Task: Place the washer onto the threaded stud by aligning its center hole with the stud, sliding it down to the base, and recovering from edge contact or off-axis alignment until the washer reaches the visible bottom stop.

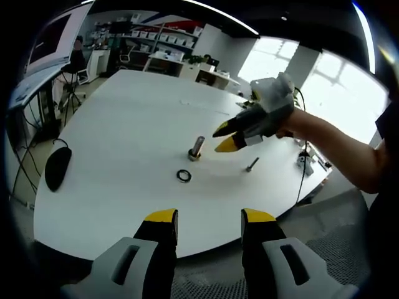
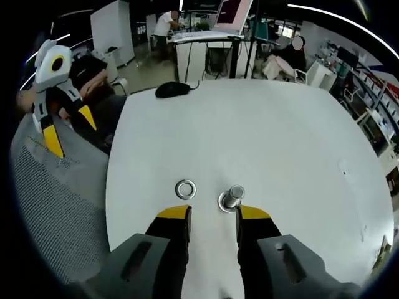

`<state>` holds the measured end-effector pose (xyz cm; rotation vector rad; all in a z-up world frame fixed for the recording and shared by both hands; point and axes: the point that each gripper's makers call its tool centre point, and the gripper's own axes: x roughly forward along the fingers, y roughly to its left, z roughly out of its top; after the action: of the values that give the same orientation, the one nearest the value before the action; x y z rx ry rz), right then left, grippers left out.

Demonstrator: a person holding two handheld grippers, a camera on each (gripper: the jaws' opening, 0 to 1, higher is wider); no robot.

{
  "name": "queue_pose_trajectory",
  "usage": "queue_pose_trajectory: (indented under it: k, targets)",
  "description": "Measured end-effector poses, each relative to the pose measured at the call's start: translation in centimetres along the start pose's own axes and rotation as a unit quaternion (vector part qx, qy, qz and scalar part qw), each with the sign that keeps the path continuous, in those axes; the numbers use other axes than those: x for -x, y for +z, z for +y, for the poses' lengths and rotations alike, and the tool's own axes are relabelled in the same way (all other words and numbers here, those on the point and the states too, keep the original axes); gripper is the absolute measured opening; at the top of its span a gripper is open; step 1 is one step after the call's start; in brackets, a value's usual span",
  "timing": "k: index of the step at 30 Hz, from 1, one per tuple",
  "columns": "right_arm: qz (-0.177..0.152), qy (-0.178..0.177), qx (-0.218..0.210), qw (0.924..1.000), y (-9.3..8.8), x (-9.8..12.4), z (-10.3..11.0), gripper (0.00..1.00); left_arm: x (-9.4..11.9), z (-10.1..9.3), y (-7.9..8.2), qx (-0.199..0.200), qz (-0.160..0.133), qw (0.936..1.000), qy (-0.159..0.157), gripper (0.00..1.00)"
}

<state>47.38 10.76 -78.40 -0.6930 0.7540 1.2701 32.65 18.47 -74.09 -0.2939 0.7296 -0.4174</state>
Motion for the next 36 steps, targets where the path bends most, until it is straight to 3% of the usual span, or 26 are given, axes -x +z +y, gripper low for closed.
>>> queue_pose_trajectory:
  k: [9, 24, 36]
  targets:
    - [0.007, 0.018, 0.016, 0.9997, 0.3, -1.9, 1.0, 0.32, 0.0, 0.1, 0.0, 0.001, -0.002, 1.0000, 0.001, 0.39]
    - [0.032, 0.045, 0.029, 0.9980, -0.9, -6.0, 2.7, 0.32, 0.0, 0.1, 0.2, 0.003, -0.005, 1.0000, 0.001, 0.39]
    - [0.042, 0.044, 0.040, 0.9973, -1.0, -8.3, 2.7, 0.31, 0.0, 0.1, 0.1, 0.002, -0.003, 1.0000, 0.000, 0.39]
